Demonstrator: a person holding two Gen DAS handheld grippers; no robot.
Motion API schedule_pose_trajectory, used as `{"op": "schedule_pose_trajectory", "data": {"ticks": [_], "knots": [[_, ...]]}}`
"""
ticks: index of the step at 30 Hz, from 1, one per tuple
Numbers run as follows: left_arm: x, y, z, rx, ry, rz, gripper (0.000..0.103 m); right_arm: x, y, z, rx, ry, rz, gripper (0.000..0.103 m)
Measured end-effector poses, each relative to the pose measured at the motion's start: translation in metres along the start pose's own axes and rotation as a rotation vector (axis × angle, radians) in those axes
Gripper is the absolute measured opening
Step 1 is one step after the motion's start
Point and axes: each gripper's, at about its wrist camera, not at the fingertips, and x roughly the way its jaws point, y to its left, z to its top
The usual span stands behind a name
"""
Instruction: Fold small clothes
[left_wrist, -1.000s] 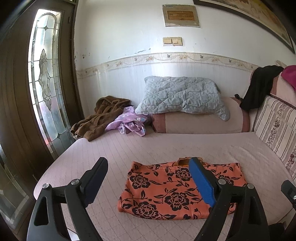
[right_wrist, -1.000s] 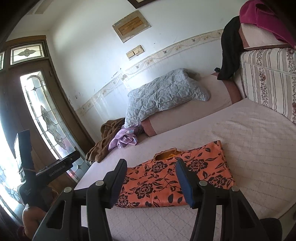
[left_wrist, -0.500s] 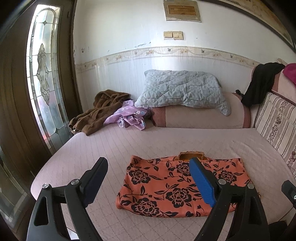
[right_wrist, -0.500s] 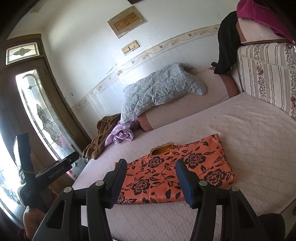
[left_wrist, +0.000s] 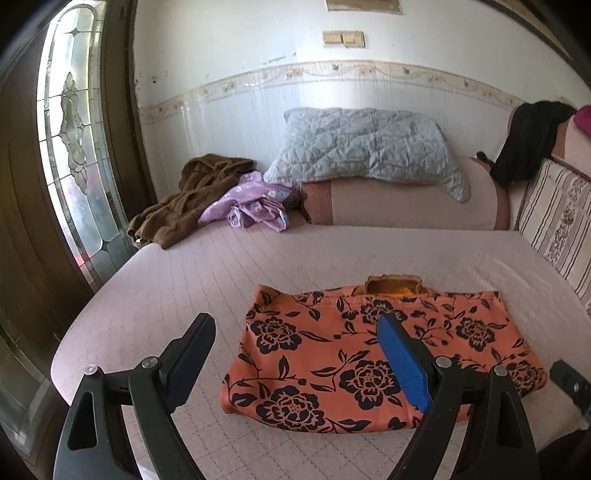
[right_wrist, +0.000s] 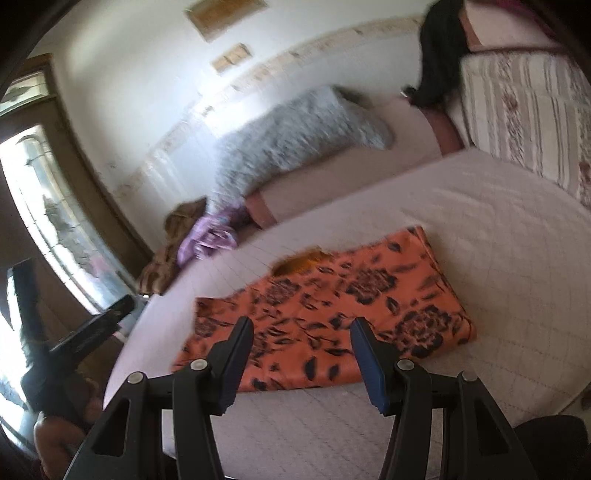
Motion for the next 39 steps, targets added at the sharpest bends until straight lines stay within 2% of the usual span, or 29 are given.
{"op": "schedule_pose_trajectory", "data": {"ticks": [8, 13, 18, 21, 25, 27, 28, 32, 36, 39], "knots": [[0.045, -0.015, -0.007, 0.037, 0.032, -0.007, 0.09, 0.046, -0.042, 0.012, 0.141, 0.075, -0.052, 0.058], [0.071, -0.018, -0.017, 0.035, 0.061, -0.008, 0.09, 0.064, -0.056, 0.002, 0.156, 0.117, -0.092, 0.058], [0.097, -0.021, -0.032, 0.038, 0.142, -0.024, 0.09, 0.076, -0.06, 0.0, 0.168, 0.133, -0.099, 0.058], [0.107, -0.021, -0.037, 0.03, 0.18, -0.06, 0.09, 0.085, -0.063, 0.0, 0.184, 0.143, -0.098, 0.058], [0.132, -0.022, -0.058, 0.047, 0.296, -0.065, 0.09, 0.111, -0.085, -0.01, 0.258, 0.231, -0.137, 0.058], [0.148, -0.021, -0.073, 0.05, 0.376, -0.047, 0.09, 0.112, -0.087, -0.011, 0.263, 0.218, -0.129, 0.058], [0.151, -0.02, -0.078, 0.044, 0.391, -0.051, 0.09, 0.111, -0.086, -0.011, 0.255, 0.22, -0.129, 0.058], [0.141, -0.022, -0.078, 0.082, 0.338, -0.023, 0.09, 0.104, -0.081, -0.005, 0.255, 0.214, -0.12, 0.058], [0.131, -0.02, -0.072, 0.088, 0.277, -0.007, 0.09, 0.103, -0.078, 0.026, 0.244, 0.162, -0.105, 0.058], [0.133, -0.021, -0.069, 0.098, 0.266, -0.004, 0.09, 0.123, -0.088, 0.054, 0.269, 0.167, -0.095, 0.058]]}}
